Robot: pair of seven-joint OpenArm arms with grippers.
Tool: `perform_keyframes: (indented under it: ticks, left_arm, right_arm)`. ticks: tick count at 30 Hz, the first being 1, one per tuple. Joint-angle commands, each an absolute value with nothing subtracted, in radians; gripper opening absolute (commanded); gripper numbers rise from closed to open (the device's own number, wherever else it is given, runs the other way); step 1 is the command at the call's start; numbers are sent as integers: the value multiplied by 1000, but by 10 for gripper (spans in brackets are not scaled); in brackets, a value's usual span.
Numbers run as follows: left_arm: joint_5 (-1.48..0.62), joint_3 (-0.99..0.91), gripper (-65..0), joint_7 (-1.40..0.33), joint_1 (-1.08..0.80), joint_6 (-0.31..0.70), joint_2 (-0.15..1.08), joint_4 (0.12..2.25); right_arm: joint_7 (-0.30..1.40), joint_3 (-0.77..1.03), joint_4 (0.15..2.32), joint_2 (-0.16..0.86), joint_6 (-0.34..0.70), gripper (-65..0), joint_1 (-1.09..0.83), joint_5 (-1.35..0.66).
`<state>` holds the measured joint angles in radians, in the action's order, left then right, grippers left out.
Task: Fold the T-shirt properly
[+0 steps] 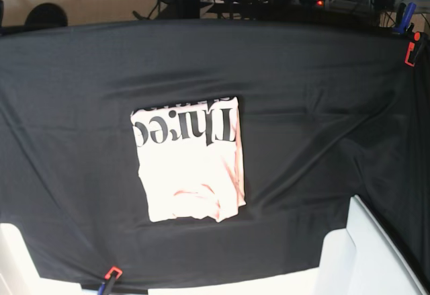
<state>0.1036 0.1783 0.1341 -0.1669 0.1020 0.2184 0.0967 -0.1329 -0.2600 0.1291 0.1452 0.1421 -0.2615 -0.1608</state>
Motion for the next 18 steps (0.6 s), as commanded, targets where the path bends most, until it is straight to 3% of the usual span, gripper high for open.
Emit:
perform_keyframes:
  ticks: [1,7,11,18]
  left_arm:
    - [105,197,-650,119,-153,97,217,79]
    - [105,298,-650,-102,-48,97,143,76]
    - [93,286,-650,-48,-54,97,127,119]
    - [94,183,-650,88,-113,97,131,182]
  right_arm:
    - [-177,-283,77,166,136,-593,-234,-165]
    - [-266,-366,1,179,136,-593,-185,-165]
    - [-331,-361,0,180,136,-593,-186,-165]
    - [-300,-360,0,177,136,-593,-183,-166]
